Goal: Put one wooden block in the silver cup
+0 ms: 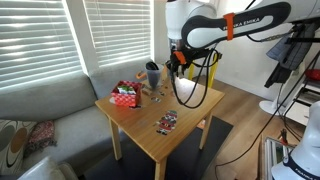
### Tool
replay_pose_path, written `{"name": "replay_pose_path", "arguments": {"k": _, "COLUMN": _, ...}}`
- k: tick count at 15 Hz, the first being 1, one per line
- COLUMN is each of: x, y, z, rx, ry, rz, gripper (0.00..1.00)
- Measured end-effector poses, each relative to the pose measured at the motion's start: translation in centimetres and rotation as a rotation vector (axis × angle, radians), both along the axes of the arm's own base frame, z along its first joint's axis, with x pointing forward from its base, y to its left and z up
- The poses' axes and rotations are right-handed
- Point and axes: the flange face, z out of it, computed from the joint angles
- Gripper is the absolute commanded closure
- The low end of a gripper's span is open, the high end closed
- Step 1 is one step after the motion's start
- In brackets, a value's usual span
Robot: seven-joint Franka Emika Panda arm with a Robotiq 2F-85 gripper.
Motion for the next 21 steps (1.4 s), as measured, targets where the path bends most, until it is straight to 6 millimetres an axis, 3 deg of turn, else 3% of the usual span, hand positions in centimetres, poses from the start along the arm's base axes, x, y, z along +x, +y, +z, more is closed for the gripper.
{"name": "replay_pose_path", "arguments": {"k": 4, "x": -0.8, "y": -11.4, "z": 3.4, "rx": -0.071, "ry": -0.081, "rz": -0.192, "gripper": 0.93}}
{"name": "replay_pose_path", "arguments": {"k": 5, "x": -1.2, "y": -14.2, "z": 4.1, "rx": -0.088, "ry": -0.099, "rz": -0.241, "gripper": 0.71}}
{"name": "replay_pose_path", "arguments": {"k": 7, "x": -1.8, "y": -18.1, "z": 4.8, "rx": -0.110, "ry": -0.124, "rz": -0.328, "gripper": 0.71}}
{"name": "replay_pose_path", "arguments": {"k": 8, "x": -2.0, "y": -18.8, "z": 4.9, "rx": -0.114, "ry": -0.129, "rz": -0.345, "gripper": 0.93}}
{"name": "replay_pose_path", "arguments": {"k": 11, "x": -1.9, "y": -18.6, "z": 4.7, "rx": -0.114, "ry": -0.134, "rz": -0.357, "gripper": 0.93}}
{"name": "replay_pose_path", "arguments": {"k": 14, "x": -0.9, "y": -19.8, "z": 4.7, "rx": -0.105, "ry": -0.221, "rz": -0.374, "gripper": 0.93}}
{"name": "replay_pose_path", "arguments": {"k": 17, "x": 1.3, "y": -20.7, "z": 4.4, "rx": -0.093, "ry": -0.335, "rz": -0.338, "gripper": 0.93}}
{"name": "replay_pose_path", "arguments": {"k": 21, "x": 4.8, "y": -20.8, "z": 5.4, "rx": -0.090, "ry": -0.452, "rz": -0.293, "gripper": 0.93}}
